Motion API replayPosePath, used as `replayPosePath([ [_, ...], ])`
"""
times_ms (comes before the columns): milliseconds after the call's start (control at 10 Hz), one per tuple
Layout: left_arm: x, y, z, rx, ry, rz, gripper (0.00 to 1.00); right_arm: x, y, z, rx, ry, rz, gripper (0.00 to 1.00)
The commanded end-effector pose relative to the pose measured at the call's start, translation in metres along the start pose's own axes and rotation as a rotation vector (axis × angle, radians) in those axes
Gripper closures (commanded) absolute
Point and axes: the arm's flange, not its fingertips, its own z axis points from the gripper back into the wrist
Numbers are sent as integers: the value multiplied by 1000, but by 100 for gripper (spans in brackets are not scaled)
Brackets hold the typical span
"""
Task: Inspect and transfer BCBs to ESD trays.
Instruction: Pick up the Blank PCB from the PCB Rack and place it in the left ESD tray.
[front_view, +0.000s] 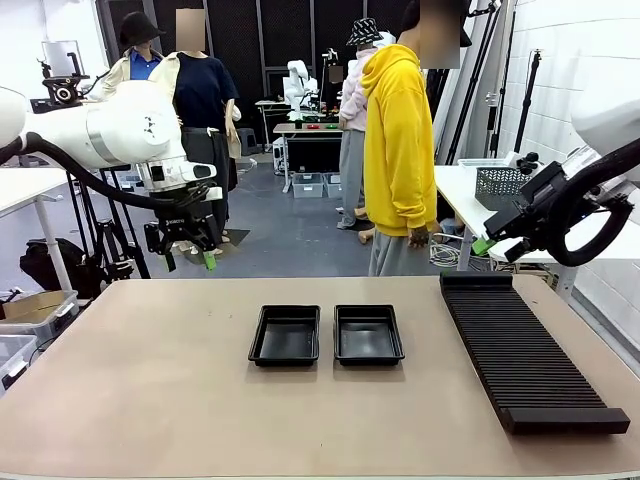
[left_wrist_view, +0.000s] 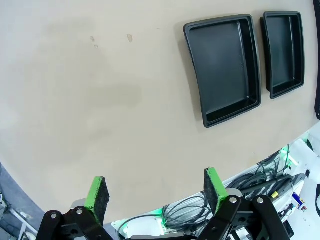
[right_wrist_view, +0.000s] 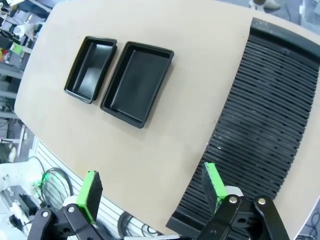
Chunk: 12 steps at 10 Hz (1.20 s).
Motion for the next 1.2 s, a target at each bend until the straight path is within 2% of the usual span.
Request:
replayPosePath([
  [0,-5,2,1,27,1,9,0,3,1,0,-19,18,-5,0],
  [500,0,0,0,1,0,1,0,0,2,0,-8,3,4,0],
  [600,-18,31,31,-98,-76,66,0,-4,-11,28,14,-47,-45,0],
  [800,-67,118,72,-409,-218,140,0,-11,-36,55,86,-28,-153,0],
  [900,-89,149,78,-519,-268,152,0,-12,-52,60,92,-32,-194,0],
  [1100,-119,204,79,-726,-343,112,0,-12,-89,68,196,-48,-262,0],
])
